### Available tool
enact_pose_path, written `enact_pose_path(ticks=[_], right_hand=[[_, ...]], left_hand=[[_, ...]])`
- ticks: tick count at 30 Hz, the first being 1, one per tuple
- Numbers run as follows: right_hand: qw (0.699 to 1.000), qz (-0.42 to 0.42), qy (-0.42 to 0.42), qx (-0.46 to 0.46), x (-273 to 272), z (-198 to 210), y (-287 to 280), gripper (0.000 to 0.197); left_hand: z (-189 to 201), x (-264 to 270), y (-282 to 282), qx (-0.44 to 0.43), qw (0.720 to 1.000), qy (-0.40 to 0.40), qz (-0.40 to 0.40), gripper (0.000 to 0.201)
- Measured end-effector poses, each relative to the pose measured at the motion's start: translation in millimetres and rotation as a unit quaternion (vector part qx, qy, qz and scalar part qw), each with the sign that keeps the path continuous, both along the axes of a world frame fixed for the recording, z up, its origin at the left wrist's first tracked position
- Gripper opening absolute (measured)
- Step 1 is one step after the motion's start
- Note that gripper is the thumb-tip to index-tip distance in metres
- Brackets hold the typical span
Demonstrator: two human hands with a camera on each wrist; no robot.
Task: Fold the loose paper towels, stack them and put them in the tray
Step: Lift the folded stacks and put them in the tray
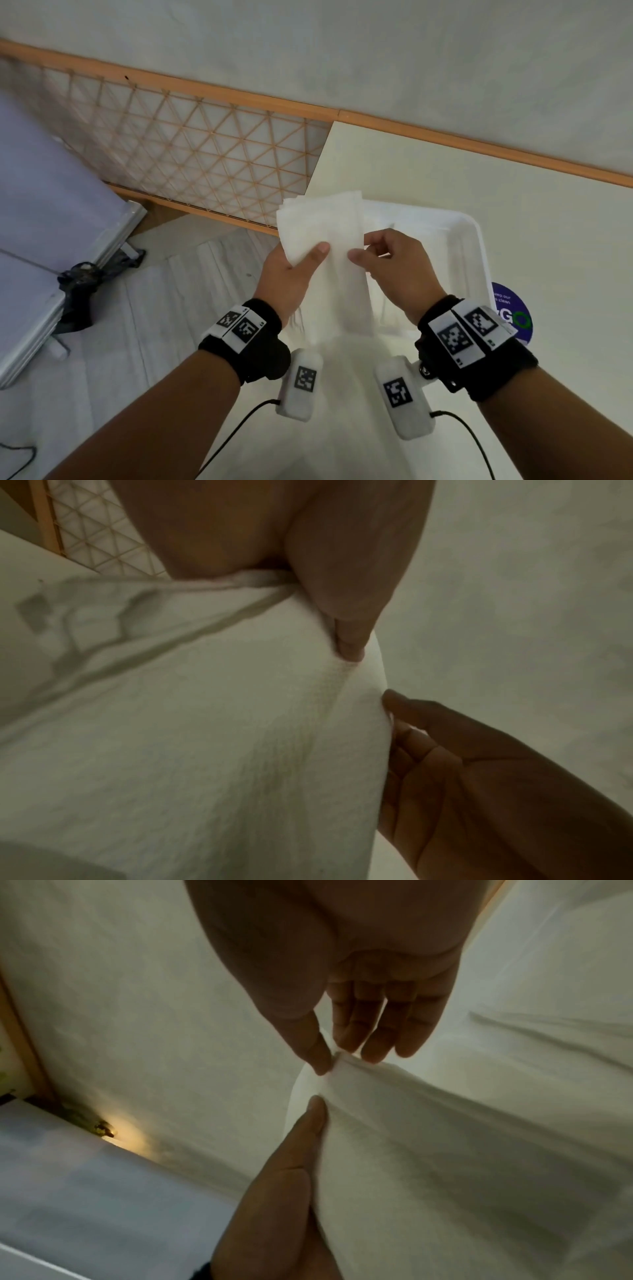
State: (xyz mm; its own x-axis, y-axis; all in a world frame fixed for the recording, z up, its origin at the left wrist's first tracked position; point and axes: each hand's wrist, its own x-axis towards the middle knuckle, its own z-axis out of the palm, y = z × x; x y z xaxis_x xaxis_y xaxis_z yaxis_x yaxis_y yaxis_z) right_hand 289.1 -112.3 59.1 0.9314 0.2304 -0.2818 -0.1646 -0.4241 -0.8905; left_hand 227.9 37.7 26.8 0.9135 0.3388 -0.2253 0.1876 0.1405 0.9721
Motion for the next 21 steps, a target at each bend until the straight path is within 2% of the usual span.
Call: enact_pose_path(ticks=[4, 7, 10, 14, 18, 21], right_hand=[[0.997, 0.025, 0.049, 0.054, -1.0, 4.2, 6.5, 0.024], [0.996, 0.013, 0.061, 0.067, 0.1, 5.1, 10.6, 0.034], [0.989, 0.000, 0.116, 0.088, 5.9, 5.9, 12.5, 0.044], [0.989, 0.008, 0.126, 0.070, 24.4, 3.2, 12.0, 0.023], [0.985, -0.006, 0.169, 0.039, 44.6, -13.9, 10.5, 0.022], [0.981, 0.002, 0.193, -0.019, 55.9, -33.0, 11.0, 0.023]], left_hand=[[0.9, -0.4, 1.6, -0.009, 1.000, -0.006, -0.006, 0.035], [2.3, -1.4, 4.4, -0.016, 1.000, -0.008, -0.007, 0.034], [2.8, -2.9, 9.5, -0.033, 0.999, -0.003, -0.005, 0.035], [1.8, -4.9, 20.3, -0.034, 0.999, 0.003, 0.001, 0.035], [-3.4, -7.6, 33.3, -0.013, 0.999, 0.023, 0.029, 0.034], [-5.5, -9.7, 42.6, -0.005, 0.998, 0.034, 0.046, 0.028]])
